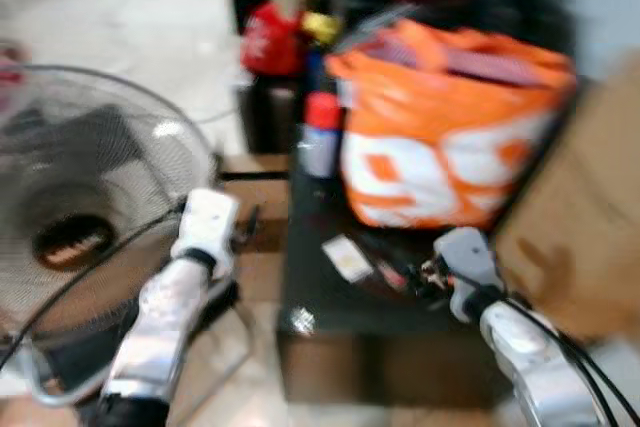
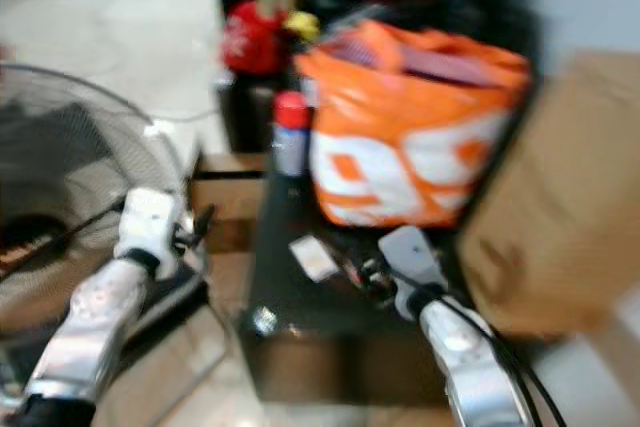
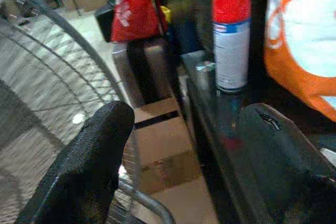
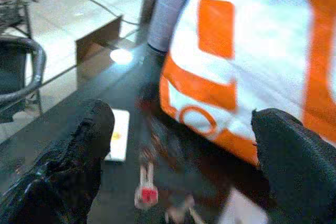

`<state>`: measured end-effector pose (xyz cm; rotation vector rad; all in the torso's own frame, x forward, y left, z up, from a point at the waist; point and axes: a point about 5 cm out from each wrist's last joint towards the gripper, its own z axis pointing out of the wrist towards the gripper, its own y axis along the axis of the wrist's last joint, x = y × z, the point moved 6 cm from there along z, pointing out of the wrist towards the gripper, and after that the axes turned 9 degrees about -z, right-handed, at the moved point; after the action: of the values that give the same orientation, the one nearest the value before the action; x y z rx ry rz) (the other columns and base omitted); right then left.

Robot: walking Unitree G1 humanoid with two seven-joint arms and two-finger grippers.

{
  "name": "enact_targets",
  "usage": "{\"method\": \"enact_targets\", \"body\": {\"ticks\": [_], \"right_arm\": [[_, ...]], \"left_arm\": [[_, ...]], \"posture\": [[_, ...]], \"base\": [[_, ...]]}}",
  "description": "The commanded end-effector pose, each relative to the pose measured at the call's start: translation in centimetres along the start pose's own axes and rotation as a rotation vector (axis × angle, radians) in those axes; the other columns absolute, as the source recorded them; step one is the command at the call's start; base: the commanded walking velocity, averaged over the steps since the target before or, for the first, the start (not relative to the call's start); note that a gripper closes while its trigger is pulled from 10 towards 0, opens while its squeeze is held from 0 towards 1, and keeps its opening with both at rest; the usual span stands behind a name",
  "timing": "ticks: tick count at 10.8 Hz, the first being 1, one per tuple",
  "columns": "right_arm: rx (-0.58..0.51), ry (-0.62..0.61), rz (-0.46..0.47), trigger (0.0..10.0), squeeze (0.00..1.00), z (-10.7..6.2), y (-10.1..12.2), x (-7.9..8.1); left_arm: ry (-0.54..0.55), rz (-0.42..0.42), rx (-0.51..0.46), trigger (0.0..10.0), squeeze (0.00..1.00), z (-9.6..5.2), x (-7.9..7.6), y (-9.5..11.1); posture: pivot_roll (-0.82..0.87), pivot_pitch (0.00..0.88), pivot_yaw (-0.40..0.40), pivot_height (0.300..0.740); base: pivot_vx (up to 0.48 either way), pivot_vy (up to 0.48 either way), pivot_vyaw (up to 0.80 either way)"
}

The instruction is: Hang keys on a hook

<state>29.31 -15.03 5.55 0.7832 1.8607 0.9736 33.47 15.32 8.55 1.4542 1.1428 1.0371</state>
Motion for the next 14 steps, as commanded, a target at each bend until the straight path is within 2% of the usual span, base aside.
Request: {"method": "enact_targets", "body": {"ticks": [1,5,7,8,9,10,11,12,13,14], "right_arm": [[0.024,-0.009,-0.033,10.0,1.0,-0.3,-0.7,-0.8],[0.064,-0.022,-0.07,10.0,1.0,0.2,-1.6,-1.0],[0.101,0.011,-0.065,10.0,1.0,0.3,-2.3,-0.8],[0.149,0.043,-0.063,10.0,1.0,0.4,-3.3,-0.4],[0.192,0.077,0.039,10.0,1.0,0.6,-4.1,0.5],[0.17,0.16,0.116,10.0,1.0,0.7,-3.8,2.4],[0.172,0.213,0.092,10.0,1.0,0.9,-4.1,3.9],[0.172,0.214,0.068,10.0,1.0,1.3,-4.3,4.7],[0.178,0.224,0.065,10.0,1.0,1.7,-4.2,5.5],[0.191,0.232,0.081,10.0,0.0,2.2,-4.2,6.1]], "left_arm": [[-0.032,0.006,-0.011,10.0,0.0,0.1,-1.1,0.3],[-0.048,0.019,0.011,10.0,0.0,0.0,-1.2,-0.4],[-0.154,0.02,0.043,10.0,0.0,0.0,-2.3,-1.3],[-0.24,0.054,0.09,10.0,0.0,-0.2,-3.2,-2.5],[-0.341,0.118,0.133,10.0,0.0,-0.7,-4.3,-3.5],[-0.411,0.117,0.164,10.0,0.0,-1.4,-5.0,-4.2],[-0.46,0.14,0.196,10.0,0.0,-2.2,-5.7,-5.0],[-0.492,0.182,0.205,10.0,0.0,-2.9,-6.1,-5.4],[-0.504,0.182,0.198,10.0,0.0,-3.2,-6.6,-5.1],[-0.504,0.183,0.193,10.0,0.0,-3.3,-6.6,-4.7]], "posture": [[-0.17,0.0,0.006,0.74],[-0.17,0.0,-0.013,0.74],[-0.17,0.0,-0.021,0.74],[-0.17,0.0,-0.027,0.74],[-0.17,0.0,-0.03,0.74],[-0.18,0.005,-0.024,0.74],[-0.19,0.019,-0.022,0.74],[-0.19,0.045,-0.019,0.74],[-0.18,0.071,-0.017,0.74],[-0.18,0.081,-0.014,0.74]], "base": [[0.296,0.0,0.8],[0.067,0.0,0.0],[0.0,0.0,0.0],[0.0,0.0,0.0],[0.0,0.0,0.0],[0.0,0.0,0.0],[0.0,0.0,0.0],[0.0,0.0,0.0],[0.0,0.0,0.0],[0.0,0.0,0.0]]}}
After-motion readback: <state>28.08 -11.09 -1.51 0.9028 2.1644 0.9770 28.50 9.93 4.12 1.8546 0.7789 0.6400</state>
